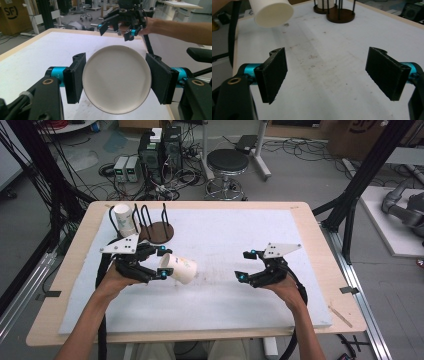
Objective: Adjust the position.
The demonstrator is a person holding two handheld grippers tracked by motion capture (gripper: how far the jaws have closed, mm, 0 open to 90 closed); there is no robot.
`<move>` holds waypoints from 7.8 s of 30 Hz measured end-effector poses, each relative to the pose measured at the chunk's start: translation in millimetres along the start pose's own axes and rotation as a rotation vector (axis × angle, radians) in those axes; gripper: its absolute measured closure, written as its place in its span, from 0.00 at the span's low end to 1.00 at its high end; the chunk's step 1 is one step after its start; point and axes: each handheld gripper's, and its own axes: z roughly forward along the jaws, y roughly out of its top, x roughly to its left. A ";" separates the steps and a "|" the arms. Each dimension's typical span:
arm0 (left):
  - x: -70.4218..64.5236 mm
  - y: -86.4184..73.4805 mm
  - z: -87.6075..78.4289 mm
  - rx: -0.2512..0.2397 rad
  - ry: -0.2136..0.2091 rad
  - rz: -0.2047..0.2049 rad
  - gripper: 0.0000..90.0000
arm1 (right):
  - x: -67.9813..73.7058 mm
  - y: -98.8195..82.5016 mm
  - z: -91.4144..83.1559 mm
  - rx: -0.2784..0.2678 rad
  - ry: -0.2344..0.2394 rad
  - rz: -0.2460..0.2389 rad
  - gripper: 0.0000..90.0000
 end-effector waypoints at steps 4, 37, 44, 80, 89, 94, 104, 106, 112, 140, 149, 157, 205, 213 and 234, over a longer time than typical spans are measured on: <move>-1.9 2.4 8.6 0.001 -0.019 0.003 0.40 | -0.1 11.1 6.1 0.015 0.035 -0.037 0.20; -10.5 5.9 40.6 0.024 -0.076 0.013 0.40 | 33.2 63.6 67.2 0.041 0.343 -0.190 0.20; -11.9 7.1 40.9 0.017 -0.081 0.015 0.40 | 38.2 64.8 76.3 0.054 0.368 -0.199 0.20; -13.2 9.7 37.2 -0.001 -0.024 -0.012 0.17 | 42.7 56.4 90.5 0.106 0.375 -0.211 0.33; -17.0 8.2 31.6 0.054 -0.003 -0.001 0.17 | 39.3 56.1 86.8 0.114 0.351 -0.202 0.32; -17.7 10.6 25.3 0.167 0.007 0.009 0.17 | 39.8 55.9 80.9 0.150 0.336 -0.203 0.33; -17.1 18.6 21.0 0.456 0.012 0.010 0.17 | 46.5 72.3 70.7 0.376 0.264 -0.282 0.32; -16.0 20.8 21.5 0.514 0.022 0.013 0.17 | 48.4 75.9 70.6 0.416 0.261 -0.297 0.33; -15.1 25.9 22.4 0.626 0.016 0.010 0.17 | 53.2 80.9 75.4 0.554 0.241 -0.343 0.32; -21.8 27.3 81.8 0.668 -0.071 0.047 0.17 | 65.2 87.3 93.9 0.649 0.262 -0.385 0.32; -23.9 25.8 88.9 0.680 -0.087 0.033 0.23 | 65.3 88.0 94.7 0.640 0.269 -0.387 0.32; -22.6 24.2 91.9 0.687 -0.099 0.034 0.39 | 65.0 87.7 95.3 0.643 0.274 -0.389 0.32; -27.2 -3.5 37.9 0.360 -0.017 -0.014 0.41 | 40.3 76.7 55.2 0.259 0.286 -0.239 0.17; -28.2 -8.8 26.4 0.188 0.001 -0.042 0.41 | 38.2 65.3 53.3 0.178 0.297 -0.206 0.17; -30.4 -17.4 28.6 0.058 0.007 -0.057 0.40 | 40.3 49.0 71.7 0.110 0.342 -0.161 0.18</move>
